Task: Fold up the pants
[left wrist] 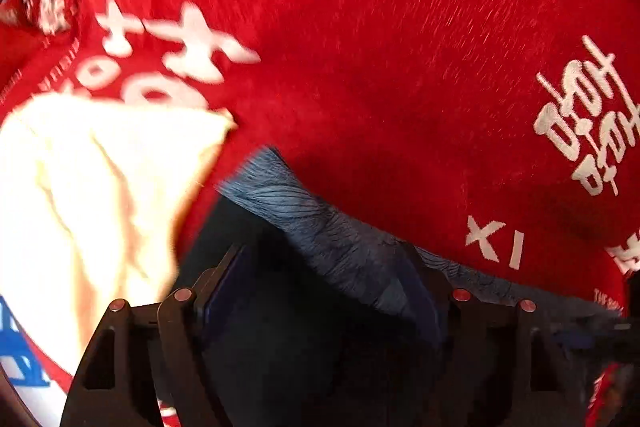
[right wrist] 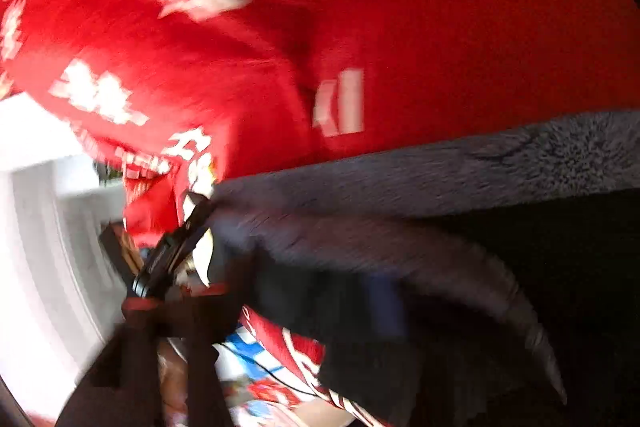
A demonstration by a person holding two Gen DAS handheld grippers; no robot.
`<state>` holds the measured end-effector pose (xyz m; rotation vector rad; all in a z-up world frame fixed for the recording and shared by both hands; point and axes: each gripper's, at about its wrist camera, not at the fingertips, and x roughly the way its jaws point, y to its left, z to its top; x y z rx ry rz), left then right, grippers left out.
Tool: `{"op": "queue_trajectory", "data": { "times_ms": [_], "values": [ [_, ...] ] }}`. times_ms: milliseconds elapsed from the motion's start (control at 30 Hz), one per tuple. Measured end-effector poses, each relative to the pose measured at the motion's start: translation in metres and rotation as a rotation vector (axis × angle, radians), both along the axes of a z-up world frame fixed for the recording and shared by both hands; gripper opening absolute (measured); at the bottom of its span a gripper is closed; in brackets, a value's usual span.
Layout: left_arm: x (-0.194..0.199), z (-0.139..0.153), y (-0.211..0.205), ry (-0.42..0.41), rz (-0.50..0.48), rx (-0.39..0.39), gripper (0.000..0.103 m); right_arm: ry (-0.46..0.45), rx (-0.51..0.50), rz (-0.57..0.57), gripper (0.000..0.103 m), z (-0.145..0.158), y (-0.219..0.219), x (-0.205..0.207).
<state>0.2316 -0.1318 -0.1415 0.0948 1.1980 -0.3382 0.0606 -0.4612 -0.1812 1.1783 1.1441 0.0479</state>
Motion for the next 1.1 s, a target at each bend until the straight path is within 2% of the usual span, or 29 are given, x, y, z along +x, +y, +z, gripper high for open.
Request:
{"op": "queue_trajectory", "data": {
  "times_ms": [33, 100, 167, 233, 300, 367, 400, 433, 567, 600, 633, 700, 733, 767, 833, 867, 933, 967, 1033, 1100],
  "values": [
    [-0.003, 0.005, 0.002, 0.002, -0.014, 0.008, 0.076, -0.033, -0.028, 0.036, 0.082, 0.015, 0.008, 0.001],
    [-0.008, 0.008, 0.003, 0.005, -0.042, 0.035, 0.076, -0.086, -0.149, 0.163, 0.082, 0.047, 0.029, 0.010],
    [-0.015, 0.005, -0.001, 0.007, -0.085, 0.061, 0.076, -0.086, -0.342, 0.299, 0.081, 0.064, 0.050, 0.030],
    [-0.024, -0.002, -0.009, 0.016, -0.125, 0.085, 0.076, -0.065, -0.513, 0.436, 0.079, 0.059, 0.071, 0.054],
    [-0.030, -0.010, -0.017, 0.028, -0.153, 0.096, 0.076, -0.026, -0.627, 0.549, 0.072, 0.040, 0.085, 0.071],
    [-0.038, -0.017, -0.026, 0.039, -0.178, 0.086, 0.076, 0.028, -0.697, 0.666, 0.050, 0.014, 0.097, 0.088],
    [-0.040, -0.021, -0.032, 0.042, -0.189, 0.086, 0.076, 0.057, -0.707, 0.701, 0.017, 0.002, 0.098, 0.088],
    [-0.041, -0.027, -0.037, 0.045, -0.195, 0.090, 0.076, 0.095, -0.730, 0.721, 0.008, -0.008, 0.099, 0.091],
    [-0.030, -0.044, -0.049, 0.025, -0.161, 0.118, 0.076, 0.124, -0.636, 0.598, 0.009, -0.013, 0.071, 0.101],
    [-0.025, -0.049, -0.052, 0.017, -0.147, 0.142, 0.076, 0.149, -0.597, 0.563, 0.012, -0.019, 0.058, 0.101],
    [-0.019, -0.052, -0.055, 0.022, -0.134, 0.152, 0.076, 0.179, -0.567, 0.541, 0.019, -0.025, 0.051, 0.102],
    [-0.009, -0.049, -0.057, 0.041, -0.115, 0.156, 0.076, 0.207, -0.499, 0.473, 0.021, -0.032, 0.038, 0.103],
    [-0.006, -0.042, -0.057, 0.045, -0.112, 0.140, 0.076, 0.208, -0.483, 0.447, 0.027, -0.029, 0.035, 0.102],
    [-0.004, -0.034, -0.055, 0.033, -0.112, 0.123, 0.076, 0.195, -0.514, 0.430, 0.027, -0.020, 0.034, 0.099],
    [-0.003, -0.025, -0.052, 0.007, -0.125, 0.119, 0.076, 0.139, -0.561, 0.434, 0.027, -0.001, 0.038, 0.091],
    [-0.003, -0.026, -0.052, 0.008, -0.135, 0.125, 0.076, 0.099, -0.551, 0.437, 0.027, 0.010, 0.043, 0.087],
    [-0.002, -0.042, -0.052, 0.037, -0.141, 0.173, 0.076, 0.032, -0.447, 0.465, 0.027, 0.019, 0.053, 0.080],
    [-0.001, -0.049, -0.053, 0.053, -0.137, 0.185, 0.076, 0.032, -0.413, 0.484, 0.027, 0.015, 0.060, 0.080],
    [-0.001, -0.056, -0.057, 0.018, -0.135, 0.185, 0.081, 0.046, -0.395, 0.515, 0.027, 0.003, 0.073, 0.084],
    [-0.001, -0.059, -0.066, 0.001, -0.144, 0.214, 0.084, 0.083, -0.439, 0.512, 0.027, -0.017, 0.079, 0.098]
  ]
}}
